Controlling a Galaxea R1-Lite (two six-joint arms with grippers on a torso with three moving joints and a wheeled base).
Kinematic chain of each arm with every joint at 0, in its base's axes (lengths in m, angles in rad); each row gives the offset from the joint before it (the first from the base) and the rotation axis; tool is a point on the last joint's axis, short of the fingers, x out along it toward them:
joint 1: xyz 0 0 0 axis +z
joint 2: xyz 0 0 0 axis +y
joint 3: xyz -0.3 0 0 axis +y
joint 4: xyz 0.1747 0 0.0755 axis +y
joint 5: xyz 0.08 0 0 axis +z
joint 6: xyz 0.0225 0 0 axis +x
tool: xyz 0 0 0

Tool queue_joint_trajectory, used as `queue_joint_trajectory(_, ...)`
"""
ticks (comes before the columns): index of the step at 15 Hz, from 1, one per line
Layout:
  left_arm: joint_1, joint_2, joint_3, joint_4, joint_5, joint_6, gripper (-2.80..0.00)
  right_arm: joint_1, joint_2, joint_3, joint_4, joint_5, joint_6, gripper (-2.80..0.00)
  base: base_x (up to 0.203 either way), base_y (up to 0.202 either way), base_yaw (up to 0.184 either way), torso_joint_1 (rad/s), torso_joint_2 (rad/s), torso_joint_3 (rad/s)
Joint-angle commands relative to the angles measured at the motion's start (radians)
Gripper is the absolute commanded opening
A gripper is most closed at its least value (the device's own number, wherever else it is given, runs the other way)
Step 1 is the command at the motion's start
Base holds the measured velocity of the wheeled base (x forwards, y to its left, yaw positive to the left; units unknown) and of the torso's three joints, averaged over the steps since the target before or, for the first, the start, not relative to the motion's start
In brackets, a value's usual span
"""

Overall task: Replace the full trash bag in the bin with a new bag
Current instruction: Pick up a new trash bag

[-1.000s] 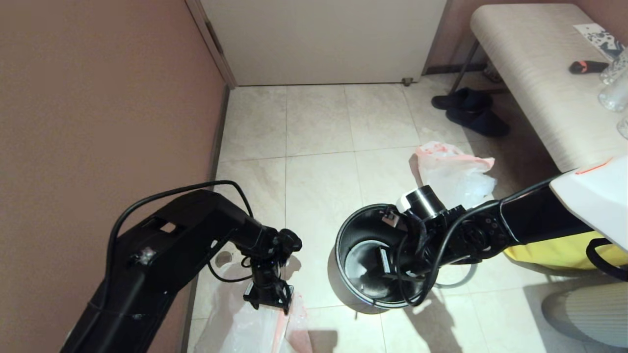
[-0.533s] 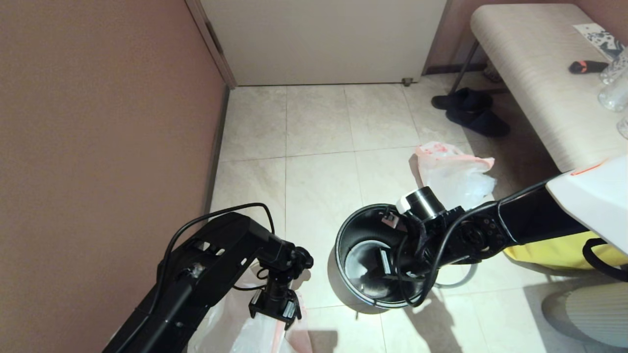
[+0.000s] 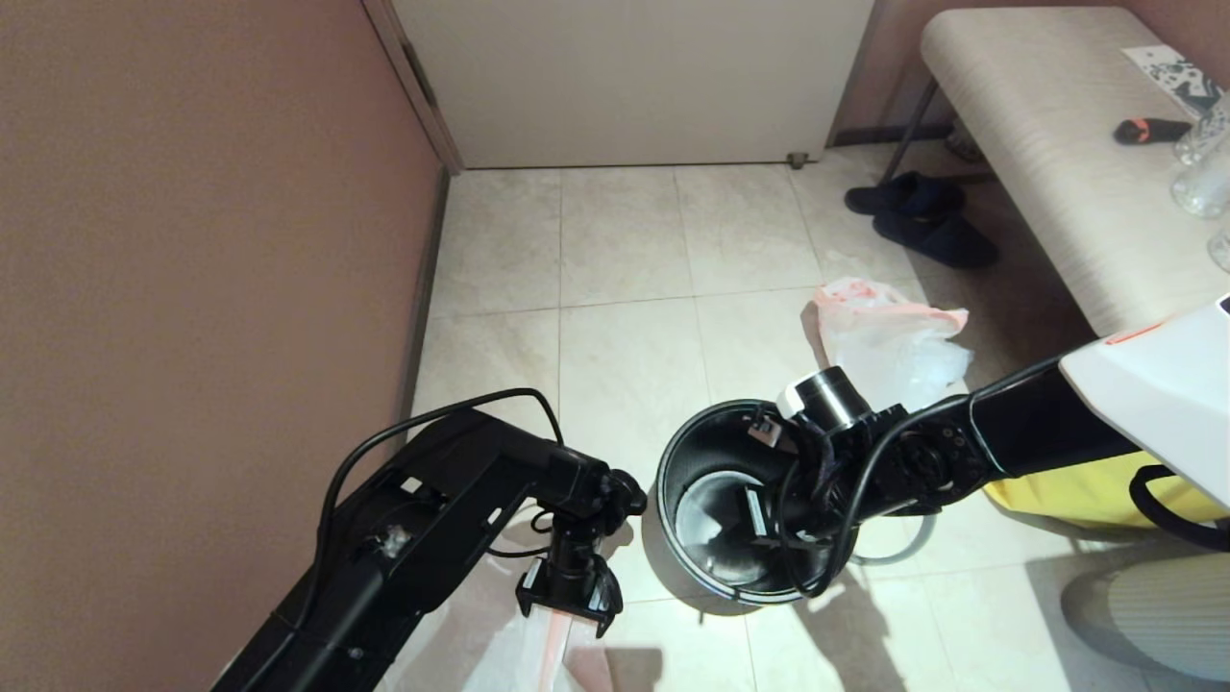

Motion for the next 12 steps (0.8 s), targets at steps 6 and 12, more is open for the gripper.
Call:
queue_joint_trajectory(6, -0.006, 0.034, -0.067, 0.010, 0.014, -0.020, 0.00, -0.003, -0.007, 0.004, 0.002, 0.003, 0.002, -2.80, 0.000, 0.000, 0.000, 0.000, 0.00, 0.000)
queue_joint_trajectory(12, 0.067, 0.105, -0.083, -0.012, 0.007, 0.168, 0.00, -0.009, 0.007, 0.004, -0.001, 0.010, -0.002, -2.80, 0.000, 0.000, 0.000, 0.000, 0.00, 0.000)
